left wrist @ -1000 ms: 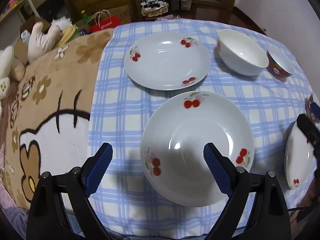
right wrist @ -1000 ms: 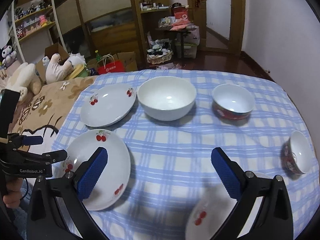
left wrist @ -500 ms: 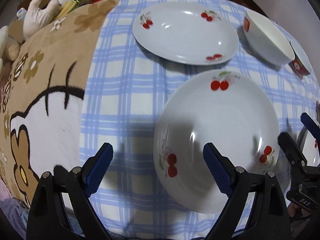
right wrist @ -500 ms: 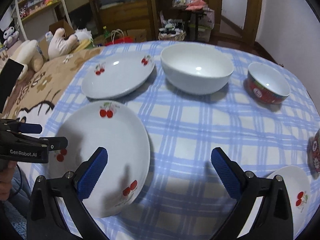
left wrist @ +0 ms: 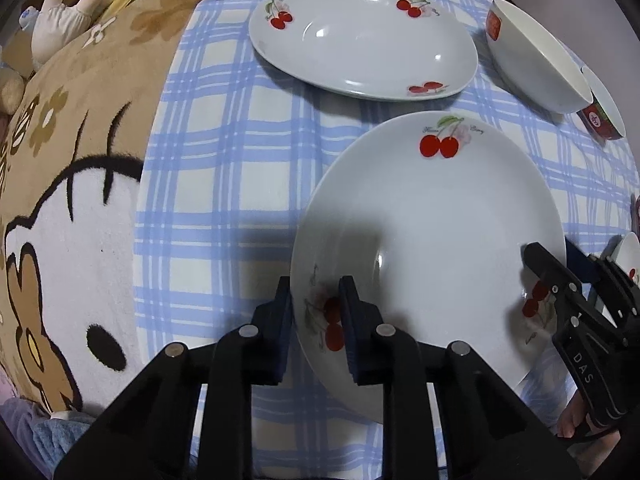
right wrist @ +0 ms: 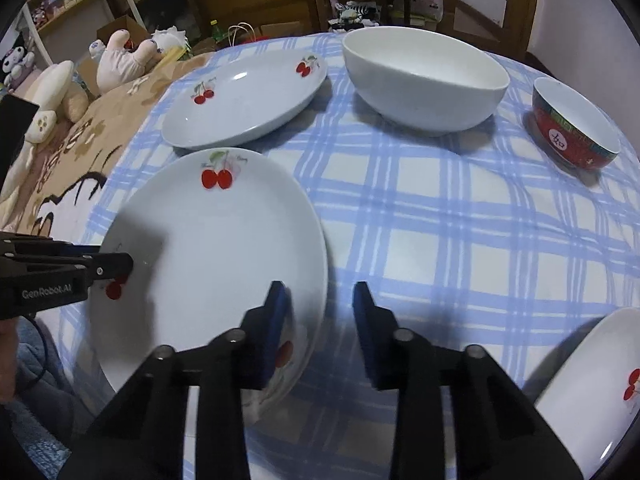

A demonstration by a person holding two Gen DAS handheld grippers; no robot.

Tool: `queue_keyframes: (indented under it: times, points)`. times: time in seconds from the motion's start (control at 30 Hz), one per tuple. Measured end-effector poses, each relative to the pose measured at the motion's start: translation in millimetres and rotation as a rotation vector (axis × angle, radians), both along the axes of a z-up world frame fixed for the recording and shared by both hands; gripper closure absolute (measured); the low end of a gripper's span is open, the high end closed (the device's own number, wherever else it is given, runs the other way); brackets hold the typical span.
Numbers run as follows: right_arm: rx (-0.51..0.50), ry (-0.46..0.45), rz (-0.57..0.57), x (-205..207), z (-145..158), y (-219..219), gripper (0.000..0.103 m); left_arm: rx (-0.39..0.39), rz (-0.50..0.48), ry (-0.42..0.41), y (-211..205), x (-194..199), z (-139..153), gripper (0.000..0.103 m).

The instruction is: Organize plates and bowls

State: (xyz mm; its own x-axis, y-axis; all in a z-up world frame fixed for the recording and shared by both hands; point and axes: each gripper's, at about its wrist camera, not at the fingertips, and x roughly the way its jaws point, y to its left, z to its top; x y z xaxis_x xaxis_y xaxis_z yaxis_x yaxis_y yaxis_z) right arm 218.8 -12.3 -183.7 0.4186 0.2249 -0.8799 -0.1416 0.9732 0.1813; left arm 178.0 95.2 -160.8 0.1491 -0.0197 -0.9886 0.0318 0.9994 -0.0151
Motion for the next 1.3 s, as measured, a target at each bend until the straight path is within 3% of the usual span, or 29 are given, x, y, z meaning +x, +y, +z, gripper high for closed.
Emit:
queue_keyframes:
  times: [0.1,0.8,0.97,1.3]
  points:
    - [0.039,0.013,-0.007,1,0,-1,0.085,-0.023,0.018,-0.003,2,1,0,0.083]
    - [-0.009,0.029,-0.032,4,0,6,0.084,-0.021,0.024,-0.009,4,2,-1,0.083]
    - [0.018,0.043,-0.033,4,1,1,0.084,-0.016,0.005,-0.024,0,-1,3,0.083]
    - [0.012,0.023,-0.042,-9,12,-11,0.084,-0.063,-0.026,-0.022,-9,-12,16,0.083]
